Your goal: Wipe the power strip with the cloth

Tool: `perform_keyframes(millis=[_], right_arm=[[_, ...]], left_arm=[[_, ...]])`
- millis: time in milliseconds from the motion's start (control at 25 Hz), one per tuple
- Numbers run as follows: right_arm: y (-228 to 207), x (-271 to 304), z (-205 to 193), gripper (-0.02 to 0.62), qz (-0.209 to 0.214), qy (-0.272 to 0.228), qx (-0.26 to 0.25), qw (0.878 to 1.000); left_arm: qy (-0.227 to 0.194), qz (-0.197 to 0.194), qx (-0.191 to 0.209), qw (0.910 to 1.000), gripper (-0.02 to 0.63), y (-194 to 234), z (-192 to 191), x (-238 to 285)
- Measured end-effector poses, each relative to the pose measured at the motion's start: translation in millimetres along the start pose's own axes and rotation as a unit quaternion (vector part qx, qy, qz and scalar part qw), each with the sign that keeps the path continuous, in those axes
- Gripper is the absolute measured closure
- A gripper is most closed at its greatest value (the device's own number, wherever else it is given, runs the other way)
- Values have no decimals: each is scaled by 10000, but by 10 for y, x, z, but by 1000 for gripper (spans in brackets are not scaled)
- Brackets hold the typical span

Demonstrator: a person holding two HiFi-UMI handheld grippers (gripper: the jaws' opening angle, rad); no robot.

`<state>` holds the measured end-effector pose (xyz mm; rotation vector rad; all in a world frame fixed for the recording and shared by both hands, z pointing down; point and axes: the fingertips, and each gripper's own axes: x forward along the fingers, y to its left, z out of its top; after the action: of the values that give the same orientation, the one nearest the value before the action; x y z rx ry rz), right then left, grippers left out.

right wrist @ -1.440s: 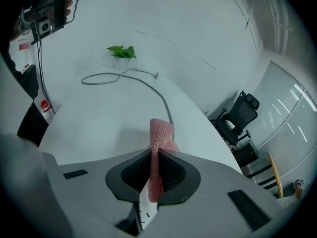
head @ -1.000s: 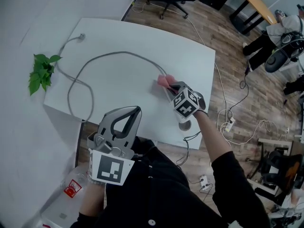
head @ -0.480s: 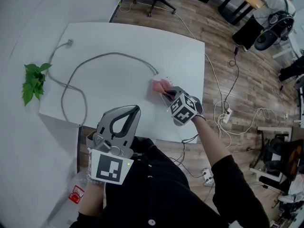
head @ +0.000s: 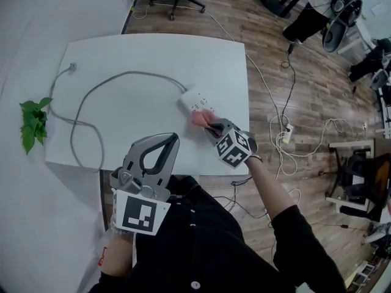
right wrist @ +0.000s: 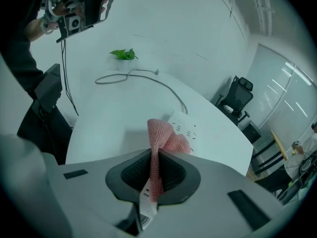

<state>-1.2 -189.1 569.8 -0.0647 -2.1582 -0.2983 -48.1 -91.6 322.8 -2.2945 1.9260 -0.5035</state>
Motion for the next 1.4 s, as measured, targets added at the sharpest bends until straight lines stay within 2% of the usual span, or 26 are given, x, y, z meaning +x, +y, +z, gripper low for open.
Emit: perform_keyframes(millis=[720,880,1080,1240,1400], right_arm=[[334,-365,-468,545,-518,57,1033,9933],[306,-388,-488,545,-722,5,1300,9889],[291,-433,-486,545,-935,-18,1354,9864],[195,-574,-424,545,-1201,-229,1647,9787],[30,-850,-306,545,-1571,-591,1981,9657]], left_arm=[[-192,-471,0,9987,592,-112,-16,276],[-75,-522,6,9986,592,-136,-69,305],[-2,-593,59,9982,592,-142,-79,332],[-38,-622,126,9980,592,-126,-44,336],[-139,-646,191,9976,592,-122,56,356]])
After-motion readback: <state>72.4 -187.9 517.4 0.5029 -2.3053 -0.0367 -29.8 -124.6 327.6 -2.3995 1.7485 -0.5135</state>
